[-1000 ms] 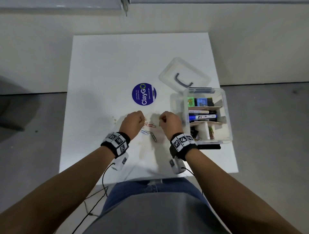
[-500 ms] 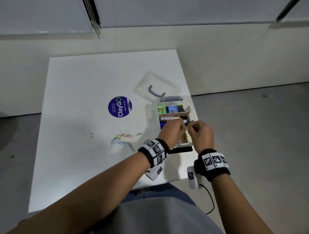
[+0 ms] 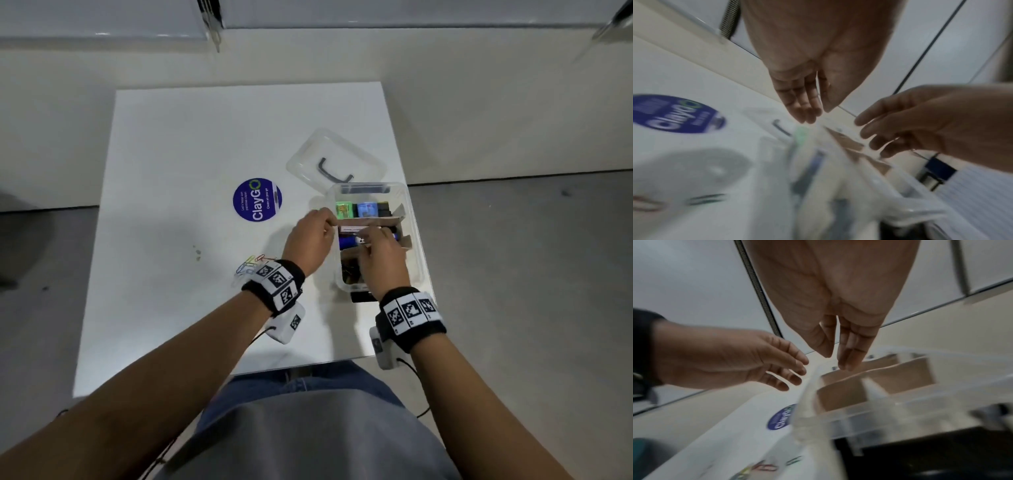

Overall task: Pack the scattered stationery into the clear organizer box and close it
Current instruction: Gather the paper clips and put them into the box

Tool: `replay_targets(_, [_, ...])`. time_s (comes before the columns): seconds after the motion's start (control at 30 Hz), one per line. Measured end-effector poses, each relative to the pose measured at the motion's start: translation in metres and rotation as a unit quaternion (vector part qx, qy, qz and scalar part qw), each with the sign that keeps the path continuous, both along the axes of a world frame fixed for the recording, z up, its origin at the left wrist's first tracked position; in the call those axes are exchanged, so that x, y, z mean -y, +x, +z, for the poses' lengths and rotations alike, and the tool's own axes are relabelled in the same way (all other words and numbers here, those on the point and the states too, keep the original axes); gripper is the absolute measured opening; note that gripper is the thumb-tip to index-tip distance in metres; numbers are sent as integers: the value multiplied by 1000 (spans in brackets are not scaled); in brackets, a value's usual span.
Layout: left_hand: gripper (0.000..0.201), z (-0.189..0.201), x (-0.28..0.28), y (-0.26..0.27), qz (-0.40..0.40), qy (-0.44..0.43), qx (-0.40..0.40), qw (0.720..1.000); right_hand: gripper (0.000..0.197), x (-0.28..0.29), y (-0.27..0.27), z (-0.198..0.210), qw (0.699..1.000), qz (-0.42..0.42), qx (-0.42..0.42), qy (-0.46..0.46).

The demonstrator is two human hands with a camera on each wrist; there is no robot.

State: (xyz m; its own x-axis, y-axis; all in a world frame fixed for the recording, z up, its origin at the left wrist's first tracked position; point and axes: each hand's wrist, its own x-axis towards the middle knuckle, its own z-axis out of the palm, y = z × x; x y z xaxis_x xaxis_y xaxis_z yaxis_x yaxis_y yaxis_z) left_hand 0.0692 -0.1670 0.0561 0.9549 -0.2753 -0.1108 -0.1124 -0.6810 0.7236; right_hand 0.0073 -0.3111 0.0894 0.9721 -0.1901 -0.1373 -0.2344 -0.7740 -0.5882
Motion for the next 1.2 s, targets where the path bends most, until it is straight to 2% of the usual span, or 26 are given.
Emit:
replay_targets(0.07, [18,-16,-43,6,37,46,-19,998,28,-32,7,-3,998,60,14,27])
replay_targets(0.17, [22,-45,-108,2,78,144,-81,983,38,-89,16,-25,984,159,-71,24])
replay_targets(0.23, [33,-61,-141,-10,86,192,-137,968,53,-116,21,-48,968,199,-153,-28])
replay_targets(0.3, [45,-73,-162,-25,68,214,-173,959,79,-127,26,-76,949,221,-208,-87])
replay_targets(0.37, [46,-85,-173,-37,42,211,-167,962,101,-128,28,-97,939,223,-231,-120])
replay_targets(0.4, [41,-90,-175,-41,34,204,-155,966,103,-128,27,-105,938,225,-227,-135])
replay_targets(0.53, [14,-103,-179,-41,32,184,-119,975,68,-133,18,-121,944,238,-189,-132])
replay_targets(0.6, [8,-104,-179,-38,21,191,-110,975,56,-135,15,-125,949,230,-181,-119])
replay_targets(0.77, [7,-106,-189,-34,2,203,-88,975,47,-128,25,-127,961,184,-176,-106])
replay_targets(0.87, [5,-103,-189,-26,29,173,-91,980,37,-121,38,-131,975,115,-163,-100])
replay_targets(0.97, [5,-100,-177,-18,38,143,-79,986,39,-129,52,-131,978,112,-152,-84])
replay_targets(1.07, [19,-102,-165,-17,11,150,-81,985,44,-146,62,-124,969,173,-157,-78])
replay_targets(1.2, [72,-104,-163,-18,-12,146,-107,983,45,-158,62,-120,944,265,-162,-115])
